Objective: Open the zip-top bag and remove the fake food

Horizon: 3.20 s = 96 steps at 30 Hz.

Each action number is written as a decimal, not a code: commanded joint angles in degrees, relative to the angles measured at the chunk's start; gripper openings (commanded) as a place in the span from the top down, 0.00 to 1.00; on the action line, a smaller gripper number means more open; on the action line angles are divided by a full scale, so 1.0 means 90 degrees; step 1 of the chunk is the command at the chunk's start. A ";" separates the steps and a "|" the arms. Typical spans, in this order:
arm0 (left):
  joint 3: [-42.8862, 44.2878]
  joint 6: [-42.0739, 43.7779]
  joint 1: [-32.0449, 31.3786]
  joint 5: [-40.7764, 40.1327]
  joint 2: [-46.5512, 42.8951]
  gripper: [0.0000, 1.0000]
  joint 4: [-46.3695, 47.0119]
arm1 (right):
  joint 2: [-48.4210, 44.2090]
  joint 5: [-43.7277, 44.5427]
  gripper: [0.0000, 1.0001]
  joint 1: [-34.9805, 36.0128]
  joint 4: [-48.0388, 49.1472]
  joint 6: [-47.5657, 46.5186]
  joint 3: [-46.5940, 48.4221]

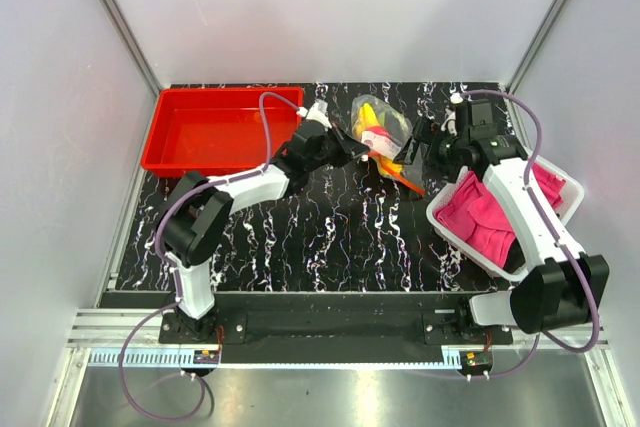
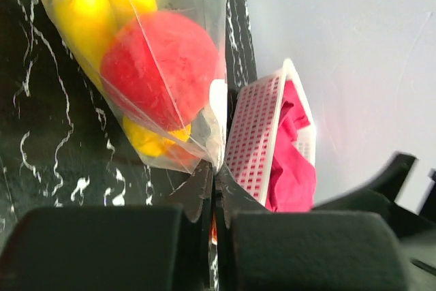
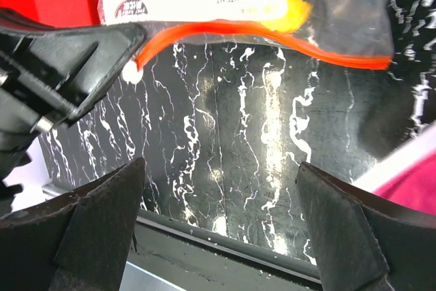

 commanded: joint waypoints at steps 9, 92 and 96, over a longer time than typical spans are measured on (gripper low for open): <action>0.0316 -0.0125 0.0123 0.0595 -0.1004 1.00 -0.0645 | -0.0325 -0.0117 0.00 0.0288 0.1844 0.1562 -0.0990; -0.2283 -0.3240 -0.0561 0.1259 -0.0995 1.00 0.3437 | -0.1614 -0.2489 0.47 0.0522 0.7675 0.5295 -0.4839; -0.2292 -0.3260 -0.0570 0.1250 -0.1053 1.00 0.3438 | -0.1468 -0.2538 0.50 0.0522 0.8065 0.5490 -0.5005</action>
